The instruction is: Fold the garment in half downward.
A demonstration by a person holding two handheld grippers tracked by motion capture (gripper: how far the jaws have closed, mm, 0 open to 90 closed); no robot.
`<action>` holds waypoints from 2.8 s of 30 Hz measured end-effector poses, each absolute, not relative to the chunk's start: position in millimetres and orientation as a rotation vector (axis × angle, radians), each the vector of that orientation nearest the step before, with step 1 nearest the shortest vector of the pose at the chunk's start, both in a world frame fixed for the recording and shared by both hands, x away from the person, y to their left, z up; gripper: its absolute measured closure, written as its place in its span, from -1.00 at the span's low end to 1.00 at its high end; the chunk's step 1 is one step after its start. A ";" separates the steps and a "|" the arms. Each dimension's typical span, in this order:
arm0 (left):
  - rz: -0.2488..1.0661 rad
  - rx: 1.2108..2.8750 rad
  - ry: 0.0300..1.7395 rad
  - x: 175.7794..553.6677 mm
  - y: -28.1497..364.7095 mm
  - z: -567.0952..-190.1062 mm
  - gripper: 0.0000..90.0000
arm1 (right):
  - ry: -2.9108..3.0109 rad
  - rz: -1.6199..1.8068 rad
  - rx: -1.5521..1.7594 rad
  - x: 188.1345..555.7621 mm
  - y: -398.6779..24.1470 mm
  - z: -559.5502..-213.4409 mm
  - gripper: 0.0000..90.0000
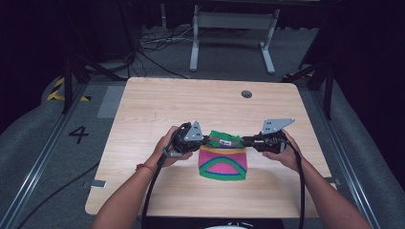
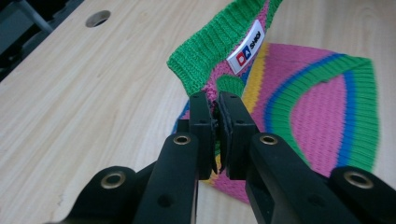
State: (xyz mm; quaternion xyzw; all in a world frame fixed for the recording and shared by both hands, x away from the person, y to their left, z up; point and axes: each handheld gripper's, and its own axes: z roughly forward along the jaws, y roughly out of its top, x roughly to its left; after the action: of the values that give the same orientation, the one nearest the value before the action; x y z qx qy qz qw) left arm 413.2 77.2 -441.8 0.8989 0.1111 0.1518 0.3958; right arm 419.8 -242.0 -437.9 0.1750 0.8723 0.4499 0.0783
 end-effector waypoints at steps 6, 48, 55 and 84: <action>0.377 2.347 0.242 398.7 76.6 -453.0 0.88 | 2.672 1.317 0.456 400.0 -239.3 -446.5 0.82; 0.250 2.347 0.431 374.5 71.7 -484.4 -0.42 | 2.786 1.150 0.448 360.1 -221.8 -487.5 0.55; 0.257 2.350 0.451 373.9 71.4 -499.6 -0.53 | 2.754 1.138 0.428 357.7 -222.7 -493.0 0.53; 0.221 2.327 0.452 370.5 82.1 -479.9 -0.38 | 2.665 1.078 0.514 359.9 -229.6 -477.4 -0.07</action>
State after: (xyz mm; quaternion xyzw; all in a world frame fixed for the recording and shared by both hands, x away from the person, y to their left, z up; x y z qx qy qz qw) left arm 370.5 82.1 -479.9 0.9075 0.1762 0.0862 0.3715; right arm 359.9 -229.6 -477.4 0.1749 0.9069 0.3670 0.1105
